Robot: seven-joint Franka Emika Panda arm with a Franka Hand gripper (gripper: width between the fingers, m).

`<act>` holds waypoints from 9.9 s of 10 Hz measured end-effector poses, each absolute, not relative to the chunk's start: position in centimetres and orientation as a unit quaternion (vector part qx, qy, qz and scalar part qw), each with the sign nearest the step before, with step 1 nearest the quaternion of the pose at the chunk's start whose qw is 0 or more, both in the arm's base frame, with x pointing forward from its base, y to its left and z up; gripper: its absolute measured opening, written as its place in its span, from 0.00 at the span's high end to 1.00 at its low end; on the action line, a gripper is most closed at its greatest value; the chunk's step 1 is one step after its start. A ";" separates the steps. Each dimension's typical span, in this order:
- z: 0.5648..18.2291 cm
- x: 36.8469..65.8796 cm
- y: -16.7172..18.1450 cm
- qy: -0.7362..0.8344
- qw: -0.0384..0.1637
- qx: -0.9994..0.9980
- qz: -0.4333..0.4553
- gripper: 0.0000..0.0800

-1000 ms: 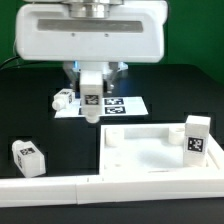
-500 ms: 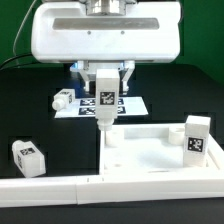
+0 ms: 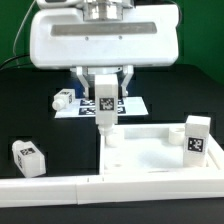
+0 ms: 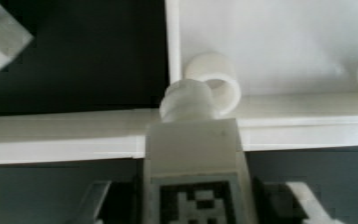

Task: Assemble square table

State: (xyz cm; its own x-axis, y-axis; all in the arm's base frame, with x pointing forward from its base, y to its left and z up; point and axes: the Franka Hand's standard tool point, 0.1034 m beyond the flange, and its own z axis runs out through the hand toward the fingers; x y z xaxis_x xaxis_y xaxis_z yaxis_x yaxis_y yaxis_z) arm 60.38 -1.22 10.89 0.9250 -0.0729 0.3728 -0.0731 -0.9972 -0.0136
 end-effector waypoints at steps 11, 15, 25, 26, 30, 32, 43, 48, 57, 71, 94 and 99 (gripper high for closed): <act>8.5 62.0 -0.4 -0.039 0.004 0.977 0.209 0.64; 7.4 62.0 -0.6 -0.039 0.011 0.975 0.219 0.64; 7.2 62.6 -0.3 -0.036 0.014 0.975 0.217 0.23; 8.5 63.5 0.0 -0.038 0.012 0.976 0.213 0.20; 8.2 64.3 0.4 -0.044 -0.018 0.997 0.064 0.19; 7.9 63.9 -1.1 -0.055 -0.018 0.997 0.054 0.19; 7.7 63.7 -1.0 -0.421 -0.038 0.904 0.068 0.64; 7.7 63.4 -0.9 -0.636 -0.083 0.766 0.030 0.64; 7.9 63.1 -0.9 -0.261 -0.055 0.963 0.038 0.19; 7.9 63.3 0.2 -0.638 -0.085 0.765 0.008 0.64; 7.9 63.6 -0.6 -0.456 -0.061 0.888 0.022 0.64; 7.5 63.5 0.0 -0.748 -0.083 0.658 -0.011 0.64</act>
Offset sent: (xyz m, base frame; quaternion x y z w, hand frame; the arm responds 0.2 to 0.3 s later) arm 0.0000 0.0000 0.0000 0.0000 0.0000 0.0000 1.0000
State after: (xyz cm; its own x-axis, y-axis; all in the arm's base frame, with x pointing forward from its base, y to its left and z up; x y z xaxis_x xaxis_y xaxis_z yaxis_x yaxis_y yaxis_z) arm 63.50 -0.01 7.52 -0.1204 -0.9832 -0.1374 -0.9866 0.1338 -0.0928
